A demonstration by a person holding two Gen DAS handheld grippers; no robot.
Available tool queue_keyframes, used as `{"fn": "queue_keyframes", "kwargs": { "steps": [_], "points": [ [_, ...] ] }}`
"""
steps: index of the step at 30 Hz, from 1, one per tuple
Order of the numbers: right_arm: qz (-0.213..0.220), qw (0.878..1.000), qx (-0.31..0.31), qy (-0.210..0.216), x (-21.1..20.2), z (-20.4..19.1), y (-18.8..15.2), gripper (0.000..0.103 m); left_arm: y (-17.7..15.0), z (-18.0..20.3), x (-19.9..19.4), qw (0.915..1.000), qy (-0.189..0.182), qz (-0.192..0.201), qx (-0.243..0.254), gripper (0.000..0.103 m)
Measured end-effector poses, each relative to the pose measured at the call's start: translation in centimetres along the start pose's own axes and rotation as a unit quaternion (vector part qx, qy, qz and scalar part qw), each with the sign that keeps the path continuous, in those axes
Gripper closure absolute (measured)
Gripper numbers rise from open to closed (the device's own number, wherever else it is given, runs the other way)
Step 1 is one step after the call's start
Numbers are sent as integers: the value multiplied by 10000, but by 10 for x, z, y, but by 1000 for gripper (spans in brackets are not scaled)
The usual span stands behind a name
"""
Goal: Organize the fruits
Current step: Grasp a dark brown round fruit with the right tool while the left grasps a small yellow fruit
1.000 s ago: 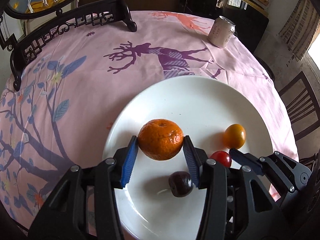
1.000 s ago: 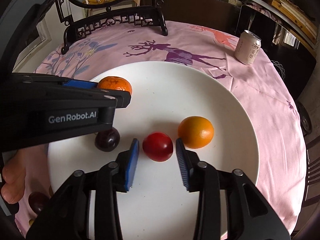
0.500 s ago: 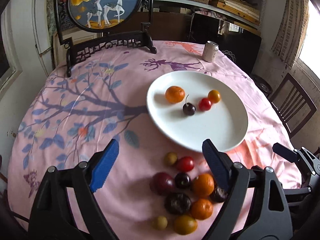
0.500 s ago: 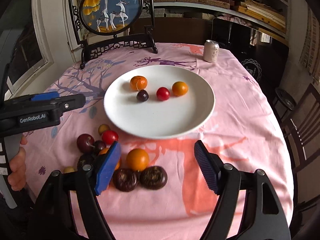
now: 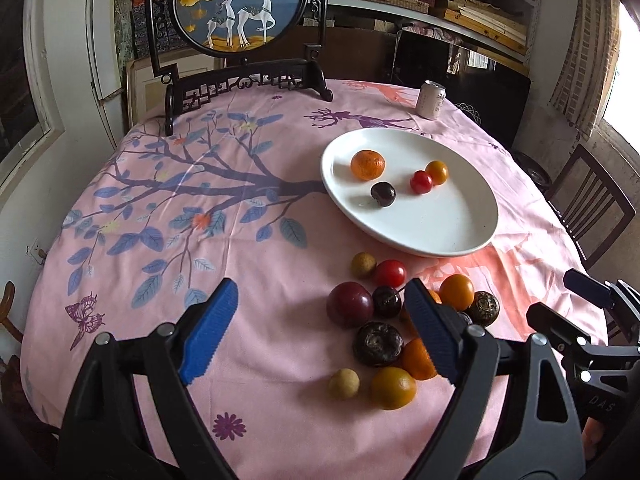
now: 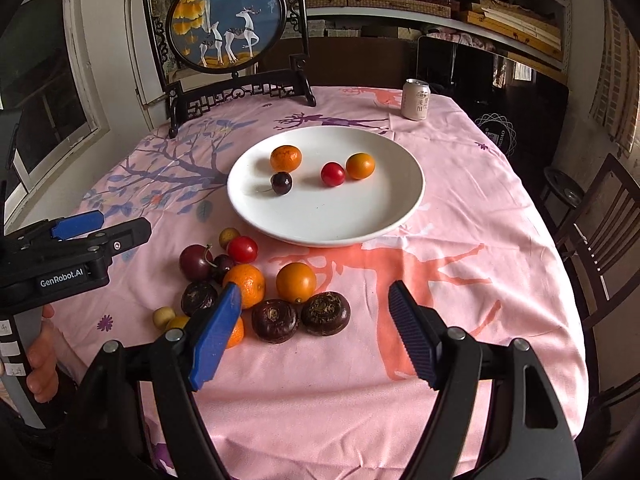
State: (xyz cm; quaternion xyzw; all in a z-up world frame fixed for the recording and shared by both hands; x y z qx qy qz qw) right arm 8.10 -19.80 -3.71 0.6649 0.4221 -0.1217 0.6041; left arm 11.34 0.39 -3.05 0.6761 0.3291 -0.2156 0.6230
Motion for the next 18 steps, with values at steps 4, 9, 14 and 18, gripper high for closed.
{"fn": "queue_keyframes", "kwargs": {
  "steps": [4, 9, 14, 18],
  "points": [
    [-90, 9999, -36, -29, 2, -2, -5, 27, -3, -1, -1, 10000, 25, -6, 23, 16],
    [-230, 9997, 53, -10, 7, 2, -13, 27, -8, -1, 4, 9999, 22, -103, 35, 16],
    [-437, 9989, 137, -72, 20, 12, -22, 27, -11, -5, 10, 9998, 49, -193, 6, 16],
    [-619, 9976, 292, -51, 38, 24, -29, 27, -20, -11, 17, 9994, 111, -315, 79, 16]
  ]
}}
Point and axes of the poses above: each gripper's, at about its wrist camera, not at the fingertips, and x roughly the way its jaws point, z to its right, y to its top, the point moved 2 cm from there along x, roughly the way its jaws point, and after that the axes turned 15 degrees about y, right-handed, at the moved point
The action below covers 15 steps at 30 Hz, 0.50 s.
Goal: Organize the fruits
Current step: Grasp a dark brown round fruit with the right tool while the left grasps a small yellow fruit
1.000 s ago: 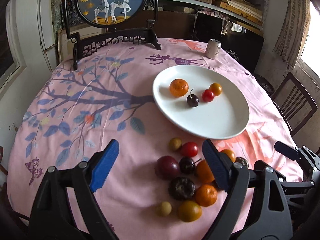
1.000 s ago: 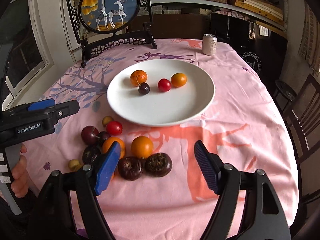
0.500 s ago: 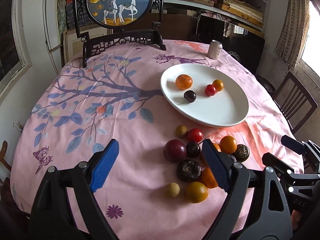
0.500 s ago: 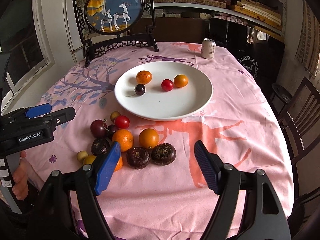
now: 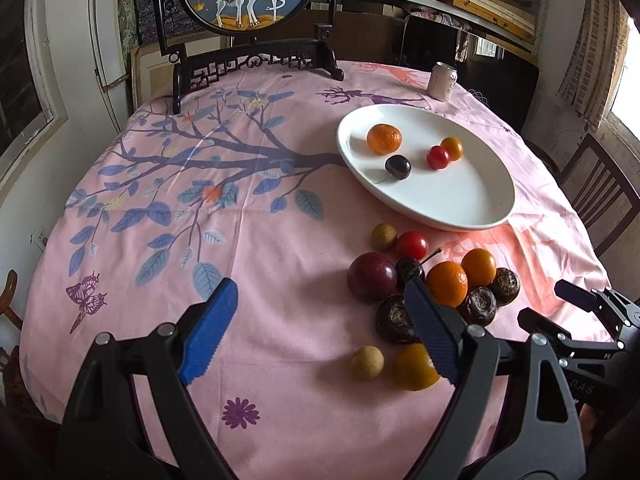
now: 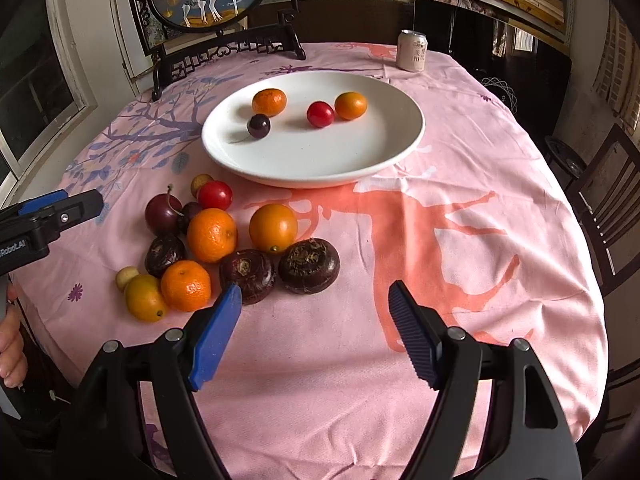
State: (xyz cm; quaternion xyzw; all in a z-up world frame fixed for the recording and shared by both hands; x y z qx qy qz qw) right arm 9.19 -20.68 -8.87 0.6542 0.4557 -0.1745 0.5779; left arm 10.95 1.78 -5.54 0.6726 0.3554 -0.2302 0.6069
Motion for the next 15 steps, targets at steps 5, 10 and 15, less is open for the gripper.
{"fn": "queue_keyframes", "kwargs": {
  "steps": [5, 10, 15],
  "points": [
    [-79, 9999, 107, 19, 16, 12, -2, 27, -22, -8, 8, 9997, 28, -226, 108, 16],
    [-54, 10000, 82, -5, 21, 17, 0, 27, -39, -13, 11, 9991, 59, -356, 215, 16],
    [-98, 9999, 0, -86, 33, 20, 2, 27, -47, -14, 13, 9986, 30, -434, 289, 16]
  ]
}}
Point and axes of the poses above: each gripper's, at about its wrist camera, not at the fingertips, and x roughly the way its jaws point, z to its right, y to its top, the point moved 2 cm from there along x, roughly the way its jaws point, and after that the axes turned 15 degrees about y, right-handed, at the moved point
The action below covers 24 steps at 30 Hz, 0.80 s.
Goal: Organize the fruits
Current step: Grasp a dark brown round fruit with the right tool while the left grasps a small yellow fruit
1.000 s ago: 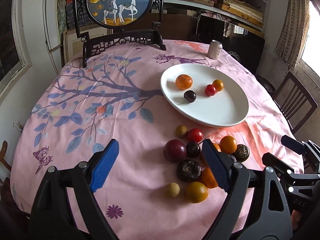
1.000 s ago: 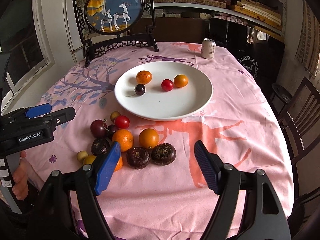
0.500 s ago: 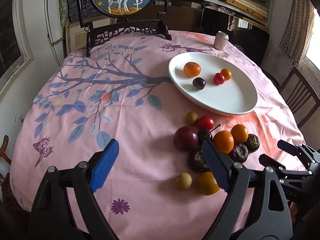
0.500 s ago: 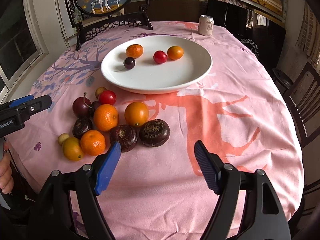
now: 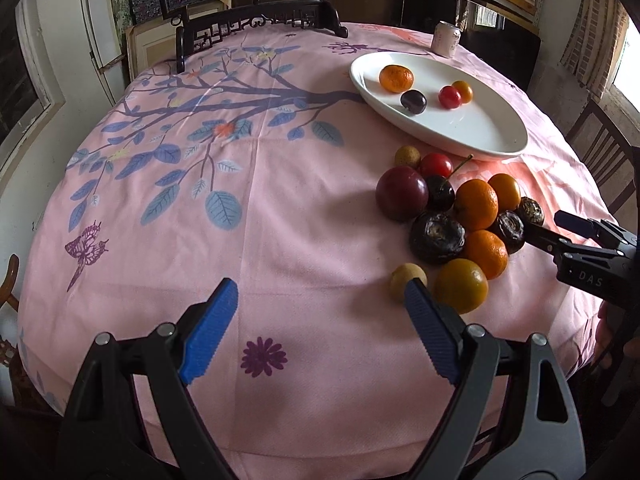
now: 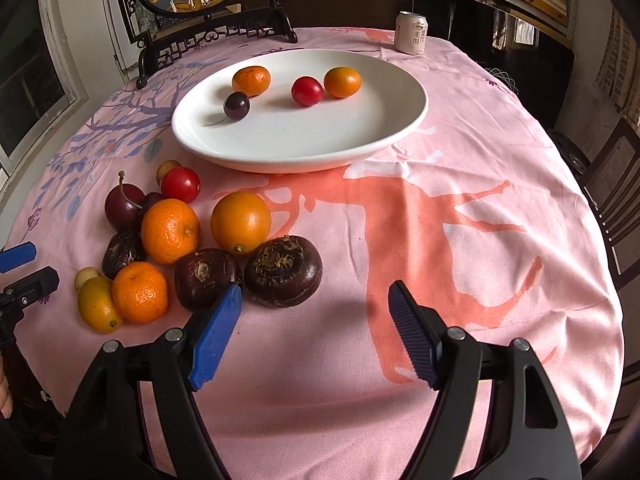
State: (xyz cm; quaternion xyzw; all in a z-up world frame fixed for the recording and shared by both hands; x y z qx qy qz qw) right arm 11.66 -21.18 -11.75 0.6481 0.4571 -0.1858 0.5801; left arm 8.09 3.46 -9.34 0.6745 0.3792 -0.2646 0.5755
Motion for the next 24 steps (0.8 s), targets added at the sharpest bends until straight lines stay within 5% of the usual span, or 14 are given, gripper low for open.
{"fn": "queue_keyframes", "kwargs": {
  "steps": [4, 5, 6, 18, 22, 24],
  "points": [
    [-6, 10000, -93, 18, 14, 2, 7, 31, -2, 3, -1, 10000, -30, -20, 81, 16],
    [35, 9998, -199, 32, 15, -1, 8, 38, -2, 4, 0, 9999, -31, -30, 97, 16],
    [50, 9996, -271, 88, 15, -4, 9, 61, -3, 4, 0, 9999, -29, -40, 113, 16],
    [69, 9996, -220, 134, -22, -15, -9, 61, -10, 28, 12, 9986, -284, -132, 417, 18],
    [141, 9996, -132, 221, -29, -14, -9, 61, -4, 39, 20, 9990, -285, -18, 355, 44],
    [179, 9995, -101, 227, -33, -14, -9, 61, 0, 41, 18, 9977, -622, -14, 279, 80]
  ]
}}
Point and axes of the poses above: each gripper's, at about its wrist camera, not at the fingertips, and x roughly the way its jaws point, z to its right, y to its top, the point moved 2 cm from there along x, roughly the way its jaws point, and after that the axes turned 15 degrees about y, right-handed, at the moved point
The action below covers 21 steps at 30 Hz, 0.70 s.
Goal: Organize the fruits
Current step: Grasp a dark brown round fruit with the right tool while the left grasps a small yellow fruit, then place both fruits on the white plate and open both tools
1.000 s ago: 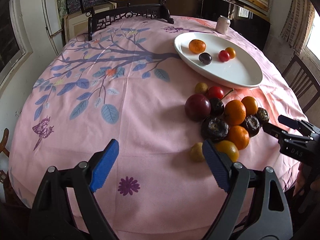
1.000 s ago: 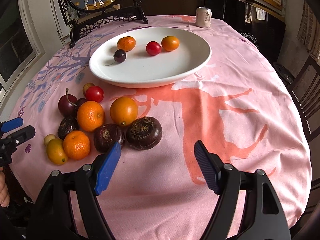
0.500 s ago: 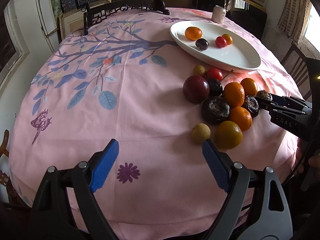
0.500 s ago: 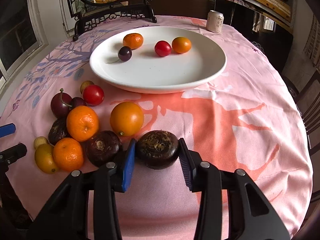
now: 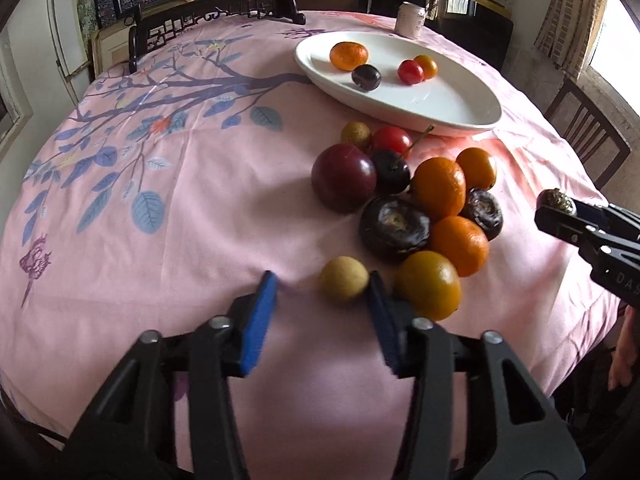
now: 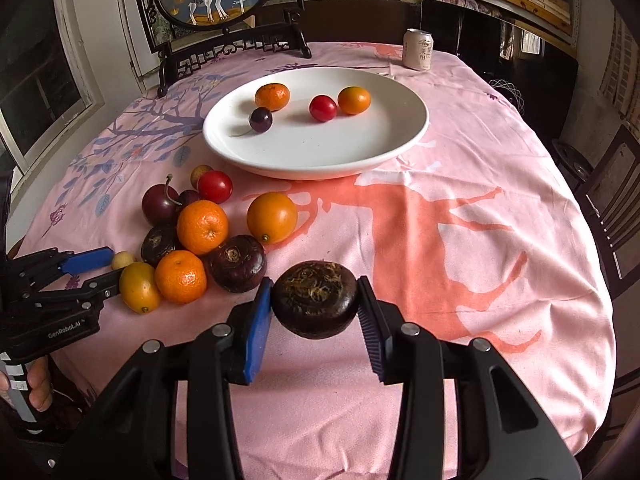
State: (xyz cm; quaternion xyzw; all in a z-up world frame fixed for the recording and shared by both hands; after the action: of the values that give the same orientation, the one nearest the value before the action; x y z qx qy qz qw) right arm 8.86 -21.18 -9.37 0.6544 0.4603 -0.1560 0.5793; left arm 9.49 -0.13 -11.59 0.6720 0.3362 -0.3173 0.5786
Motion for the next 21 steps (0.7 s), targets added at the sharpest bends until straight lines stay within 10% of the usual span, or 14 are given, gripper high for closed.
{"fn": "queue_keyframes", "kwargs": {
  "steps": [14, 21],
  "points": [
    [234, 9997, 20, 114, -14, -3, 0, 61, 6, -3, -33, 9994, -170, 308, -49, 79],
    [286, 9994, -4, 205, -13, 6, 20, 61, 66, -2, -45, 9982, -176, 559, 118, 79]
  ]
}}
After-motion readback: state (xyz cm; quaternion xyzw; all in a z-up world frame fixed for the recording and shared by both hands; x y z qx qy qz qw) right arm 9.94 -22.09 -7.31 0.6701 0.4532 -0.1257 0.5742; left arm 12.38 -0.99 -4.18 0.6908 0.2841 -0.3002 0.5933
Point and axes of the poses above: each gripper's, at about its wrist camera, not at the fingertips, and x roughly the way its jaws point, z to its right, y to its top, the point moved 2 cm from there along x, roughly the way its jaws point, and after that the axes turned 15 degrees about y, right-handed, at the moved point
